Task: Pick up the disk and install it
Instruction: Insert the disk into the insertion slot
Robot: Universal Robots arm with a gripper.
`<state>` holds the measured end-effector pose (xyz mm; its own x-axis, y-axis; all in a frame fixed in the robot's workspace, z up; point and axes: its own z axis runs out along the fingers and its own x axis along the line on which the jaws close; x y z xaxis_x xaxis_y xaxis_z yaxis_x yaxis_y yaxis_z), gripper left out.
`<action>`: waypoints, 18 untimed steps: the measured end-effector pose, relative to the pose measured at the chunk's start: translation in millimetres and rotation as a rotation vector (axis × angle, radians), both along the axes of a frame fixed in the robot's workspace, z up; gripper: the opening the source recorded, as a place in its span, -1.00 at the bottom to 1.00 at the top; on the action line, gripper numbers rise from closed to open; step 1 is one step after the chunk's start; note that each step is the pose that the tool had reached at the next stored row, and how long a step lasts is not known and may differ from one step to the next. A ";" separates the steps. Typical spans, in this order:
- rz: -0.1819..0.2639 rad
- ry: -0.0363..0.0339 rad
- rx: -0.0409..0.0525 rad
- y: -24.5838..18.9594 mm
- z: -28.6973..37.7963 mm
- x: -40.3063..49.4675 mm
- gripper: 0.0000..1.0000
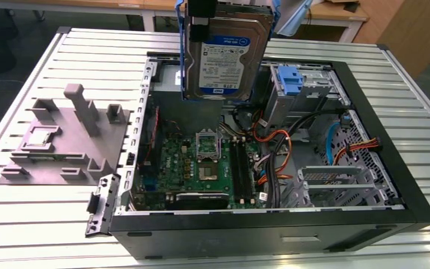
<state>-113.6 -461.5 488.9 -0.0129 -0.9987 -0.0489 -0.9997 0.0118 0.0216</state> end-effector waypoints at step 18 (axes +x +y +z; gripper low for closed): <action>0.000 0.0001 -0.0003 -10.4 0.0 0.0 -0.26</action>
